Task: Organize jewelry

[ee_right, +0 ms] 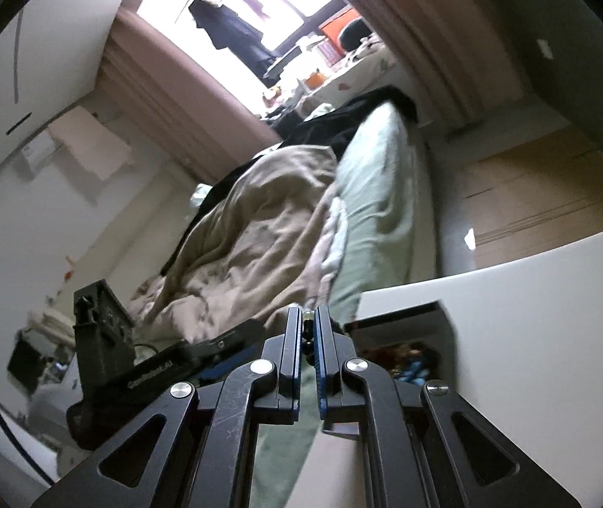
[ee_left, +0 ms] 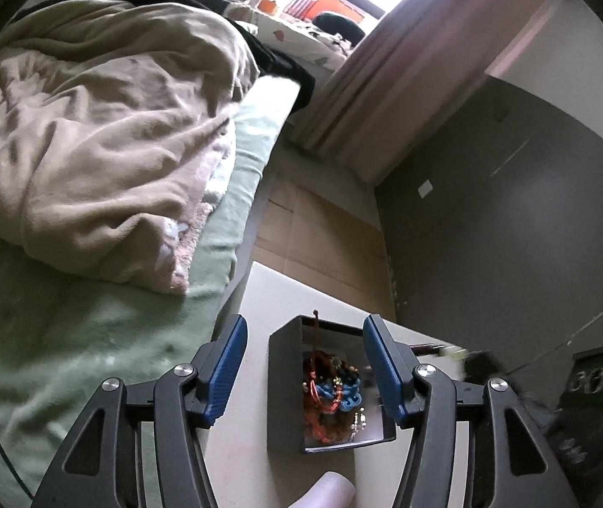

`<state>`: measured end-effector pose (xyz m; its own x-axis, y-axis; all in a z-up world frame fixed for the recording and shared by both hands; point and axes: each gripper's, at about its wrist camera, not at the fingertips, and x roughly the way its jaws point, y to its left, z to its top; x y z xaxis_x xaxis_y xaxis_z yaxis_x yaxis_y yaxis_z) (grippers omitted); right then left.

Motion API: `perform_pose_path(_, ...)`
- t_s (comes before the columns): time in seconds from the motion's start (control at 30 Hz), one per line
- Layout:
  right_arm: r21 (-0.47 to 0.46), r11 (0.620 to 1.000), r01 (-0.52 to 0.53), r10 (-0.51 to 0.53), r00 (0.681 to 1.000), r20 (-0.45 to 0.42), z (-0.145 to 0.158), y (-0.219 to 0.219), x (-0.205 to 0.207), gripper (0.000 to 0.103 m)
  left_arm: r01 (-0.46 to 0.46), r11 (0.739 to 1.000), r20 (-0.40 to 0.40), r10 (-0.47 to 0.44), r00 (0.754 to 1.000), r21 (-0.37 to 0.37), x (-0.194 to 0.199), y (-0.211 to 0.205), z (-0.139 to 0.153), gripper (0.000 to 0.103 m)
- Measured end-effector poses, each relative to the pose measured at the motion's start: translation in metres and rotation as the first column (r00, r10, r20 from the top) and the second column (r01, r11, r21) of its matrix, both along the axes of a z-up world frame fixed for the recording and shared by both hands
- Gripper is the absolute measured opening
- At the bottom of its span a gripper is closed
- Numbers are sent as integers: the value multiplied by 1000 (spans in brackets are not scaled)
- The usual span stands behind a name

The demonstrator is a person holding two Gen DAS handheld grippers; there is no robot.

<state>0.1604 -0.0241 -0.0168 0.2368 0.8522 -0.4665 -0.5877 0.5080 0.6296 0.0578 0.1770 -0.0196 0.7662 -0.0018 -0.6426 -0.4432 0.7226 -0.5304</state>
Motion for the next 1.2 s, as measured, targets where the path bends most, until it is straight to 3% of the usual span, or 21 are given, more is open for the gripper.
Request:
perform_pose_path(0.03, -73, 997, 4, -5, 1000, -15, -7, 8, 2, 10, -3, 1000, 1, 3, 1000, -1, 0, 1, 0, 58)
perform_pose_path(0.1, -184, 983, 7, -19, 998, -64, -23, 16, 5, 32, -3, 1000, 0, 3, 1000, 3, 0, 1, 0, 58)
perform_pose_path(0.17, -230, 972, 51, -63, 997, -44, -28, 12, 6, 46, 2, 1000, -5, -2, 1000, 13, 0, -1, 0, 58)
perform_pose_path(0.33, -228, 970, 84, -88, 996, -8, -20, -8, 11, 73, 16, 999, -6, -16, 1000, 27, 2, -6, 1, 58)
perform_pose_path(0.87, -303, 929, 212, -216, 976, 21, -9, -69, 22, 74, 107, 985, -50, -101, 994, 133, 14, -41, 4, 58)
perform_pose_path(1.2, -371, 893, 254, -248, 967, 65, -6, -94, 19, 74, 144, 936, -141, -103, 985, 321, 18, -86, 8, 58)
